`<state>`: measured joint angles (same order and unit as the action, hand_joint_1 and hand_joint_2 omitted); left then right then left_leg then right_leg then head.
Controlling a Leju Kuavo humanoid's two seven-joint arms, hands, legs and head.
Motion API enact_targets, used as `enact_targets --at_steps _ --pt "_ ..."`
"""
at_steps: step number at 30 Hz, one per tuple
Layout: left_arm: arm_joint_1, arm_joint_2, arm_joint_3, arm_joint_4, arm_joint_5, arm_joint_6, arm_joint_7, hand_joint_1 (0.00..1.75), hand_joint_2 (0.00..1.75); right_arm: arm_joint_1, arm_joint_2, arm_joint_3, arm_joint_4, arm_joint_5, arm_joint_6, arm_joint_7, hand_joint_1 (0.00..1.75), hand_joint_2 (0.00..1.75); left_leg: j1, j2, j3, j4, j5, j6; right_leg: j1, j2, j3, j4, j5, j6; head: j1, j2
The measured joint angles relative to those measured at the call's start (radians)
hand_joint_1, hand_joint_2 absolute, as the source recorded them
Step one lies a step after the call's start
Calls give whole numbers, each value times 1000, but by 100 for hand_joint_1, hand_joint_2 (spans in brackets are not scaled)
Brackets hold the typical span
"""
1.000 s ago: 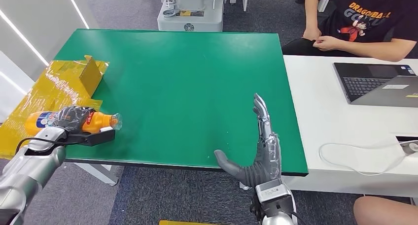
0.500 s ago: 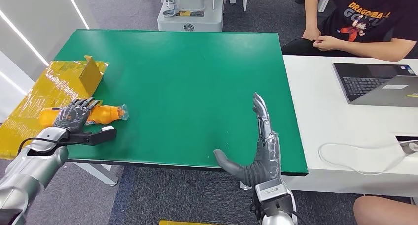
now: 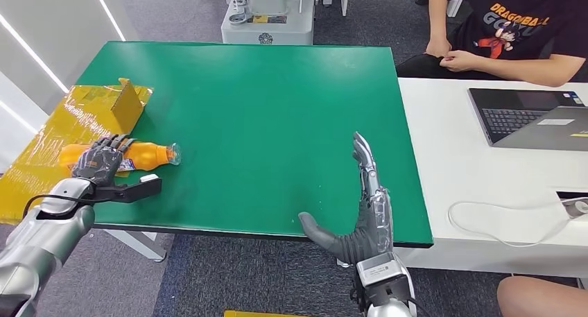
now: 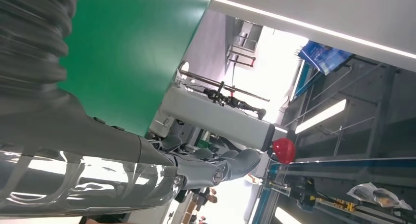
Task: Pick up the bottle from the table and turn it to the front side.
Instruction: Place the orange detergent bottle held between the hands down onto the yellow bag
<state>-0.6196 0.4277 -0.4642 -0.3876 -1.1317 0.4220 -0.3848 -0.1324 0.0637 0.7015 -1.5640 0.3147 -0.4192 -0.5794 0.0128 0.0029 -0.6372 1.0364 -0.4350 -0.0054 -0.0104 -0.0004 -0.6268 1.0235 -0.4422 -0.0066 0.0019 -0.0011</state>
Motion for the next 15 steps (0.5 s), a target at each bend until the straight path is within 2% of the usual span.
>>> enact_targets --at_steps 4,9,12,15 --pt "9 -6 34 -1 26 48 -36 0 175 0 0 0 0 0 0 -1 0 175 0 0 0 0 0 0 0 0 0 0 0 0 0 0" --pt "35 -31 102 -44 115 164 -183 0 175 4 0 0 1 -7 -3 -9 0 175 0 0 0 0 0 0 0 0 0 0 0 0 0 0" --pt "51 -45 130 -77 138 180 -217 0 175 7 0 0 2 -9 -5 -12 0 175 0 0 0 0 0 0 0 0 0 0 0 0 0 0" --pt "69 -62 152 -153 237 197 -283 0 175 11 0 0 3 -15 -10 -20 0 175 0 0 1 0 0 0 0 -1 0 -1 0 0 0 0"
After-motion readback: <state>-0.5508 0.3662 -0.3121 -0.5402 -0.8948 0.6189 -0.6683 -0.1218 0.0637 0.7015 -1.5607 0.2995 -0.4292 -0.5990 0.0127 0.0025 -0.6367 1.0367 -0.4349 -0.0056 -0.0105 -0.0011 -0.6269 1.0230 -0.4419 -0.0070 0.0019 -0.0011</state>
